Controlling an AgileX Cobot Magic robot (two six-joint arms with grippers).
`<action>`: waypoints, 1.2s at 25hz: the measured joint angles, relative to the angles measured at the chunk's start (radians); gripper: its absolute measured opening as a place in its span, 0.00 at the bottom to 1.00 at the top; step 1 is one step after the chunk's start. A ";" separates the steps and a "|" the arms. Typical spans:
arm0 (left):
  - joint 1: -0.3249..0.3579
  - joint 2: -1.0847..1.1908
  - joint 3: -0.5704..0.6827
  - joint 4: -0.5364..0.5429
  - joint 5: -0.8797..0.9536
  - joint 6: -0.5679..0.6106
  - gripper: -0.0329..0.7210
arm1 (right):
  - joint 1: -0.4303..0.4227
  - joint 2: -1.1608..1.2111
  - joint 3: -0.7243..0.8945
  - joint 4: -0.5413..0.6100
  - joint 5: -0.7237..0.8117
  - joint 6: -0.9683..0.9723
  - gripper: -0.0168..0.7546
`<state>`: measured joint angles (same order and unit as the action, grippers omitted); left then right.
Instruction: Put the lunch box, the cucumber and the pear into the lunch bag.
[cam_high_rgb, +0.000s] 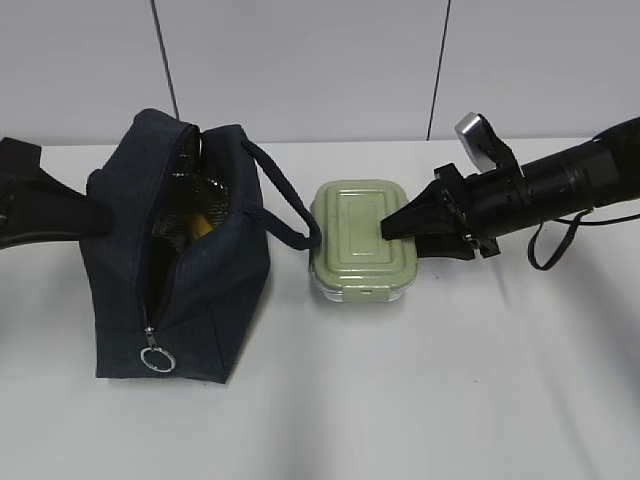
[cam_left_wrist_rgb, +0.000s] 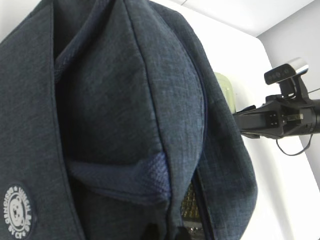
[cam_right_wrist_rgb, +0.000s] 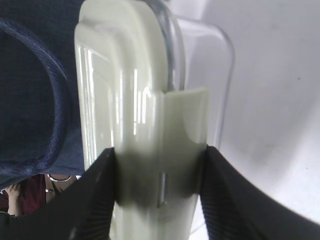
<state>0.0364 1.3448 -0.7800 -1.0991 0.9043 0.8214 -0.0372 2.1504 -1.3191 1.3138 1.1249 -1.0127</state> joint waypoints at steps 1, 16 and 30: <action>0.000 0.000 0.000 0.000 0.000 0.000 0.05 | 0.000 0.000 0.000 0.000 0.000 0.000 0.49; 0.000 0.000 0.000 0.000 0.000 0.000 0.05 | -0.031 0.000 -0.031 -0.002 -0.006 0.010 0.49; 0.000 0.000 0.000 0.000 0.000 0.000 0.05 | -0.091 -0.004 -0.037 -0.009 0.006 0.040 0.49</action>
<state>0.0364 1.3448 -0.7800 -1.0991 0.9043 0.8214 -0.1283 2.1459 -1.3563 1.3052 1.1307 -0.9722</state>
